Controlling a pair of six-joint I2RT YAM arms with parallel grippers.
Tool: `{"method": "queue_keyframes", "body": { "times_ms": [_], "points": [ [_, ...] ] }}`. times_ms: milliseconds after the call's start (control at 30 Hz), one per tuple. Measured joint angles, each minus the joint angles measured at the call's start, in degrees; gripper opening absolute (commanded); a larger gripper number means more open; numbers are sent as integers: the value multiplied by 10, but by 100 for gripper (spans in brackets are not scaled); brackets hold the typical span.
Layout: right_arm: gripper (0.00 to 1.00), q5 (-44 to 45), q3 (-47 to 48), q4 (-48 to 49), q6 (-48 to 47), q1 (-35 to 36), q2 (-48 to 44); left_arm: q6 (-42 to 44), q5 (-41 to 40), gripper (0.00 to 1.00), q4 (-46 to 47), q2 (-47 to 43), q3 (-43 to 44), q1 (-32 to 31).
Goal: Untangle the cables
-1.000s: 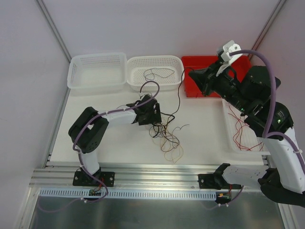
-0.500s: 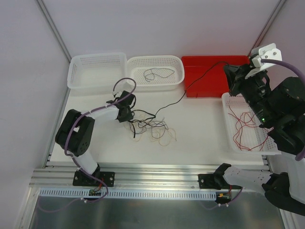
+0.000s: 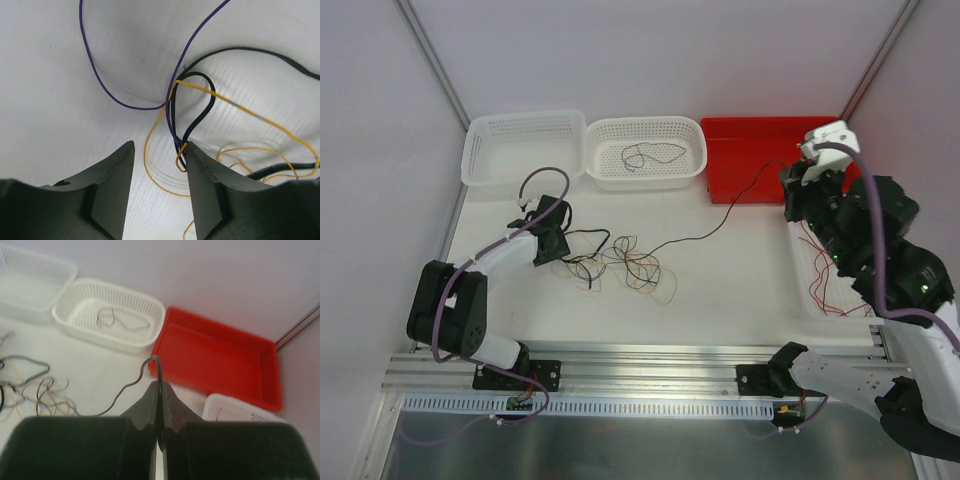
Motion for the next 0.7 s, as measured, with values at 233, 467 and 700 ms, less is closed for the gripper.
{"method": "queue_keyframes", "body": {
  "times_ms": [233,467,700],
  "points": [
    [28,-59,-226,6,96,-27,18,19,41,75,-20,-136,-56,-1],
    [65,-102,-336,-16,155,-40,103,53,140,98,-26,-276,-72,-2],
    [66,-221,-337,11,127,-40,120,59,235,99,-27,-289,-72,-45]
  ]
}}
